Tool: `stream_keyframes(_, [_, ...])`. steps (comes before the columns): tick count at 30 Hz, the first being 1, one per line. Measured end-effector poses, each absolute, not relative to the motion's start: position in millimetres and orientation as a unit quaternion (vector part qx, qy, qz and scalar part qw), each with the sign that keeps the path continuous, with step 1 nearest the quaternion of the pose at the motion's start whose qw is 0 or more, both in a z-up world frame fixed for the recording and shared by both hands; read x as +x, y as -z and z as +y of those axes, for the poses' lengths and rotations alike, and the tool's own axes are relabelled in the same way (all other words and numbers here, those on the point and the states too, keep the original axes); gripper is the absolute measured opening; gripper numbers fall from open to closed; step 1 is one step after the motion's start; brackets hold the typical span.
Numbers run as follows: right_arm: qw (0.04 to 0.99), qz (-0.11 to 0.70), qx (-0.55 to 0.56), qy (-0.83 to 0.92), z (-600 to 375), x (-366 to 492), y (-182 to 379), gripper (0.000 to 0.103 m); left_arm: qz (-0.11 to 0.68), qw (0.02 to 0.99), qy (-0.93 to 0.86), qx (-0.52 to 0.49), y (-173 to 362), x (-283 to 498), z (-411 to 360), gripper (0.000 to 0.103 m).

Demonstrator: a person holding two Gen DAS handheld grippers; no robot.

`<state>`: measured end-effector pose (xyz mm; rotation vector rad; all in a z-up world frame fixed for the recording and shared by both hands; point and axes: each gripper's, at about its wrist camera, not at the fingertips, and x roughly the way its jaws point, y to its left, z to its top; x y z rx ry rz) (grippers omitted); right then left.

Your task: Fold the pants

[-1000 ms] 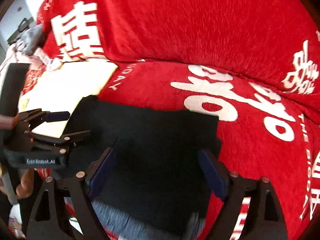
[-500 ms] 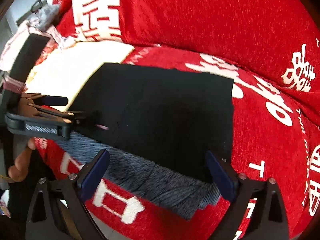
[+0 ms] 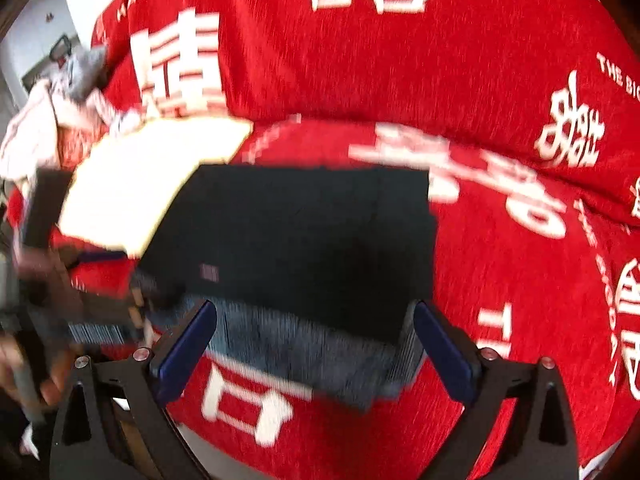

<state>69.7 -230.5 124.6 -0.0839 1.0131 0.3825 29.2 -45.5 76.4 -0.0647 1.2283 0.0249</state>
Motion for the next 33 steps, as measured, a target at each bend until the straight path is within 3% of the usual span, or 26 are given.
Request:
stream_keyframes(6, [0.802, 0.573, -0.019, -0.168, -216, 125, -70, 0.100, 0.582, 0.812, -0.005, -0.049, -73, 30, -43, 0.102])
stream_keyframes(15, [0.830, 0.544, -0.096, -0.076, -212, 82, -106, 0.102, 0.580, 0.813, -0.021, -0.042, -86, 12, -46, 0.102])
stream_keyframes(33, [0.827, 0.557, -0.080, -0.003, -240, 33, -109, 0.103, 0.571, 0.819, 0.008, -0.053, -96, -25, -70, 0.102])
